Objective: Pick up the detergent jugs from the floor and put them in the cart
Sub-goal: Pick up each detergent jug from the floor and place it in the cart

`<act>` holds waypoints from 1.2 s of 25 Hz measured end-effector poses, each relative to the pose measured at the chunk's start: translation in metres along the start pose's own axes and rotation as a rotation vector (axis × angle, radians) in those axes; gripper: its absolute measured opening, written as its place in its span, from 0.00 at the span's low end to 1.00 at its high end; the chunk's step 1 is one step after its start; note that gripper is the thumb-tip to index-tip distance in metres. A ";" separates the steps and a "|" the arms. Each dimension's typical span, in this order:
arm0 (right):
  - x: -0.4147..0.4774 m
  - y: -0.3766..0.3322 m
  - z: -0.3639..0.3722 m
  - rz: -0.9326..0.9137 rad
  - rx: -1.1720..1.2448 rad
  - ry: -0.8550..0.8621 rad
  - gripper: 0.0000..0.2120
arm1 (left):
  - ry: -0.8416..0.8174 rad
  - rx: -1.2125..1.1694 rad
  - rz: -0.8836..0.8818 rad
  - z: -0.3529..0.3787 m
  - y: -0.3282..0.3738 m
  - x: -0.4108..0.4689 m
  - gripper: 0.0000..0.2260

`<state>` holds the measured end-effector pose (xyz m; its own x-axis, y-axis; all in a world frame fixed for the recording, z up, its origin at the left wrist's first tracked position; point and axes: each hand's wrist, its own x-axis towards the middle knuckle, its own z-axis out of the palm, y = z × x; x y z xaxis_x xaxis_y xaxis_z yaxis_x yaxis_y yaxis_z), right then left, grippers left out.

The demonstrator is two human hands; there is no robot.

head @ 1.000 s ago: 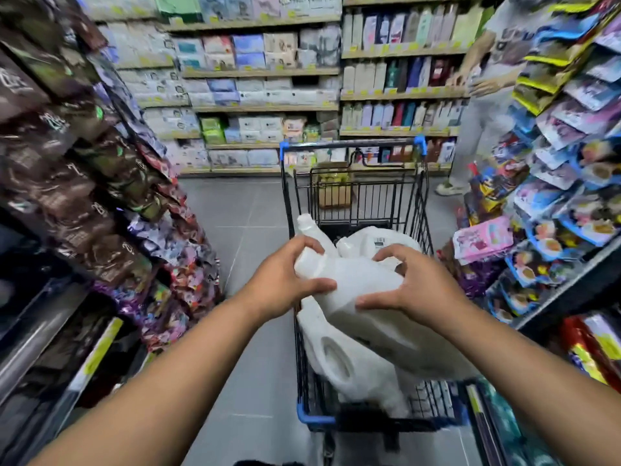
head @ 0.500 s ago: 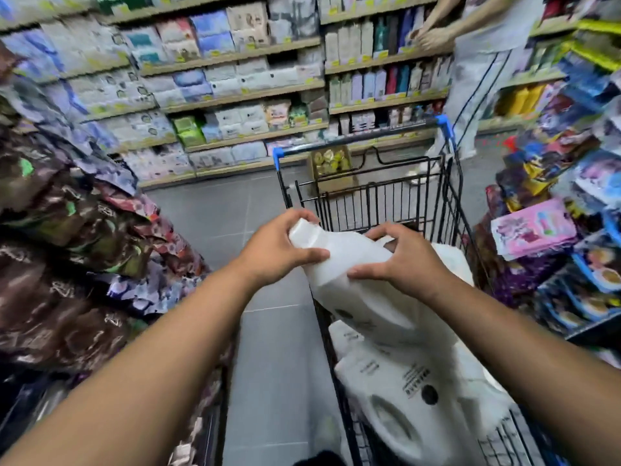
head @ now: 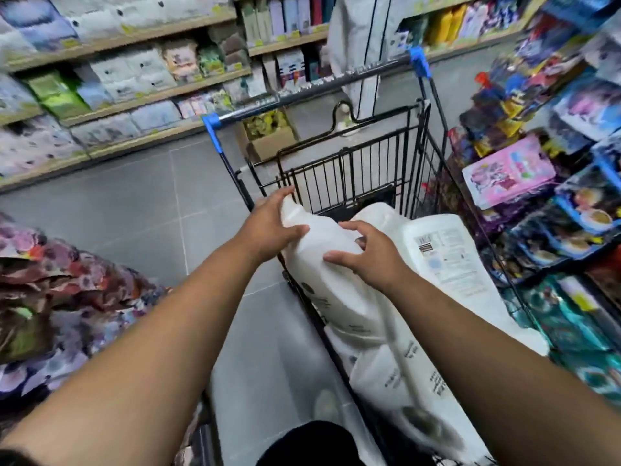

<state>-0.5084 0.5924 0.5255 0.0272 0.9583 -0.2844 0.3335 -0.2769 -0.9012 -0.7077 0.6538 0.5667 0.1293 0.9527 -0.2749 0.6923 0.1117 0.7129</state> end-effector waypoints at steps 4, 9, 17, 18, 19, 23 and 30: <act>0.012 0.003 -0.005 0.058 -0.021 0.014 0.29 | -0.029 0.055 0.018 0.009 -0.007 0.011 0.38; 0.004 0.003 -0.016 0.110 -0.003 0.031 0.40 | -0.056 0.189 0.104 0.011 -0.003 0.017 0.45; -0.061 -0.004 -0.075 0.052 -0.026 0.233 0.38 | -0.152 0.255 0.417 0.030 0.049 -0.014 0.38; -0.075 -0.006 -0.089 0.034 -0.046 0.274 0.39 | -0.168 0.232 0.450 0.037 0.058 -0.021 0.38; -0.090 -0.006 -0.104 0.026 -0.066 0.310 0.39 | -0.185 0.207 0.473 0.045 0.068 -0.028 0.38; -0.162 -0.003 -0.159 0.028 -0.156 0.434 0.40 | -0.255 0.142 0.568 0.080 0.111 -0.066 0.37; -0.352 0.052 -0.250 0.080 -0.178 0.646 0.40 | -0.375 0.119 0.793 0.178 0.214 -0.179 0.38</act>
<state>-0.2647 0.2580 0.6603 0.5982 0.8000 -0.0455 0.4556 -0.3863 -0.8020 -0.4567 0.4568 0.6533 0.8128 0.5791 0.0634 0.3663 -0.5927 0.7174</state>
